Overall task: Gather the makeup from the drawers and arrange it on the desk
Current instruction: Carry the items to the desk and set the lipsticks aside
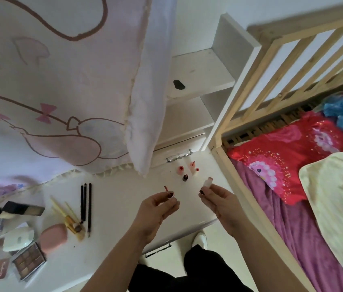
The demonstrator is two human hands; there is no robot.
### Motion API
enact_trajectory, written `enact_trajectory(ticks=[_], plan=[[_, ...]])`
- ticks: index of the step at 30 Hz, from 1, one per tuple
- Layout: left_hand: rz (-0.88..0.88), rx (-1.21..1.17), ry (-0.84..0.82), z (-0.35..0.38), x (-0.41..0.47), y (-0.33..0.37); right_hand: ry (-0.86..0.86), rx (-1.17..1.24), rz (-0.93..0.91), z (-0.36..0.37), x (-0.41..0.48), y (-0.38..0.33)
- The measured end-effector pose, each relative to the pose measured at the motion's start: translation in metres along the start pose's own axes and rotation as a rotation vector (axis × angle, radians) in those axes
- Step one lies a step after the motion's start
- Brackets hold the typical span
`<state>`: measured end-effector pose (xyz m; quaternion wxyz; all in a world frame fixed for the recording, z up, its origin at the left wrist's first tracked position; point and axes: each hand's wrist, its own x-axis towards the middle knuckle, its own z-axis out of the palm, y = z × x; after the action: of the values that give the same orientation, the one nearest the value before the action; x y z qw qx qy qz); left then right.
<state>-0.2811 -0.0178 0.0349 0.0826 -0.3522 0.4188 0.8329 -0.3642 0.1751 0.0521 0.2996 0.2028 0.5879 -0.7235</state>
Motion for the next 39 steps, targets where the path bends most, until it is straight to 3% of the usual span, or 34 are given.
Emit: enact_trajectory(ticks=[8,16,20,29,34,39], plan=[[0.169,0.609,0.363,0.035,0.059,-0.045,0.147,-0.582,-0.098,-0.039,0.060,0.019],[0.190,0.794,0.483,0.060,0.109,-0.079,0.003,-0.928,-0.286,-0.060,0.128,0.027],[0.178,0.729,0.553,0.066,0.125,-0.091,-0.104,-1.003,-0.340,-0.060,0.152,0.029],[0.226,0.898,0.607,0.069,0.129,-0.101,-0.193,-1.106,-0.356,-0.068,0.163,0.032],[0.190,0.971,0.624,0.052,0.097,-0.096,-0.043,-1.037,-0.195,-0.080,0.133,0.030],[0.345,0.967,0.785,0.016,0.046,-0.075,-0.119,-1.113,-0.306,-0.056,0.091,0.050]])
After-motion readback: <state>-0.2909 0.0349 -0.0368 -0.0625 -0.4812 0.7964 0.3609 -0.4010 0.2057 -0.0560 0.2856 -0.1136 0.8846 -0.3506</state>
